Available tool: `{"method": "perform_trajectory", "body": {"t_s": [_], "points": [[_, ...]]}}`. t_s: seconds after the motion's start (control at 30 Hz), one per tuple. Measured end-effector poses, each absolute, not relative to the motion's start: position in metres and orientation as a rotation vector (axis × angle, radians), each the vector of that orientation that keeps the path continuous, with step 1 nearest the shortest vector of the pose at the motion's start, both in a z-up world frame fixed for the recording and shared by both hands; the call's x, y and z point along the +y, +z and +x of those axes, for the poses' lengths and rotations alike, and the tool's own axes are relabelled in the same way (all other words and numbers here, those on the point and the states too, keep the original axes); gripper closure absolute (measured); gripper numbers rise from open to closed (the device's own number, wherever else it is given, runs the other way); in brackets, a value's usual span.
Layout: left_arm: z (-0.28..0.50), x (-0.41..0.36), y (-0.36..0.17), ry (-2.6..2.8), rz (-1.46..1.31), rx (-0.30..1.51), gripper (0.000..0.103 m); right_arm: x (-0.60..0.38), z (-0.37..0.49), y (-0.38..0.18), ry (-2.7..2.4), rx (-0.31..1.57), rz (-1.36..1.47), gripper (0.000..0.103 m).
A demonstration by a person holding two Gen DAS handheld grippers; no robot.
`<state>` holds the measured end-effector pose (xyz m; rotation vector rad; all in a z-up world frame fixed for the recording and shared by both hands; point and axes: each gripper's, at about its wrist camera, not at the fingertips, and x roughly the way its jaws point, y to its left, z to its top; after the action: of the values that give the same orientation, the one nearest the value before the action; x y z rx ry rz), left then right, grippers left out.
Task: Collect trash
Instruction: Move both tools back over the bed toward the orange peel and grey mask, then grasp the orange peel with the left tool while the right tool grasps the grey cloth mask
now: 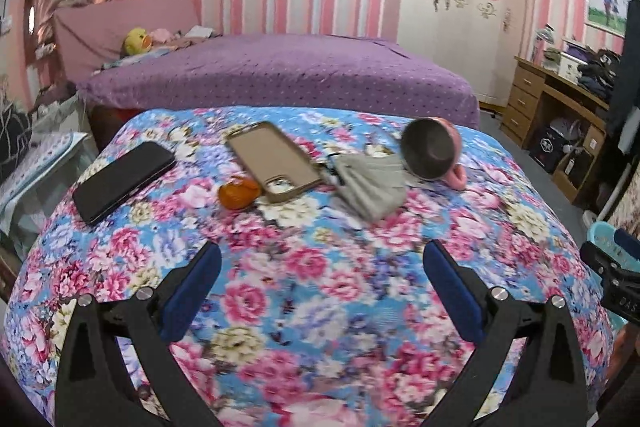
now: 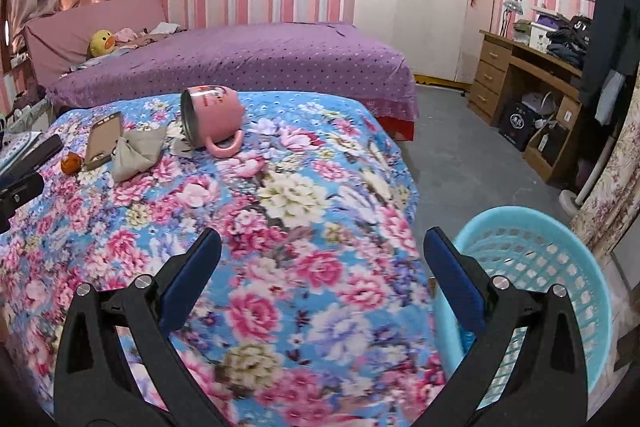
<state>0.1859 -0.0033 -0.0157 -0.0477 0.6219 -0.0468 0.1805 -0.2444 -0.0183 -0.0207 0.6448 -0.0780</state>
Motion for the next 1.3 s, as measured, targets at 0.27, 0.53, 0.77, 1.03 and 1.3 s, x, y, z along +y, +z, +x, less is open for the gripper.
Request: {"method": "perform_trajectory", "body": {"t_s": [0.27, 0.53, 0.77, 1.03, 1.3], "points": [[0.191, 0.022, -0.022, -0.001, -0.039, 0.632, 0.004, -0.223, 0.189, -0.026, -0.065, 0.661, -0.035, 0.004], [0.197, 0.038, -0.021, 0.030, -0.051, 0.624, 0.004, -0.203, 0.202, -0.032, -0.042, 0.682, -0.086, 0.004], [0.213, 0.059, -0.015, 0.052, -0.093, 0.627, 0.004, -0.193, 0.223, -0.020, -0.027, 0.676, -0.078, 0.004], [0.234, 0.084, -0.025, 0.093, -0.078, 0.679, 0.004, -0.176, 0.254, -0.008, 0.004, 0.659, -0.096, 0.004], [0.260, 0.105, -0.040, 0.120, -0.159, 0.733, 0.005, -0.158, 0.276, -0.024, 0.017, 0.669, -0.125, 0.004]]}}
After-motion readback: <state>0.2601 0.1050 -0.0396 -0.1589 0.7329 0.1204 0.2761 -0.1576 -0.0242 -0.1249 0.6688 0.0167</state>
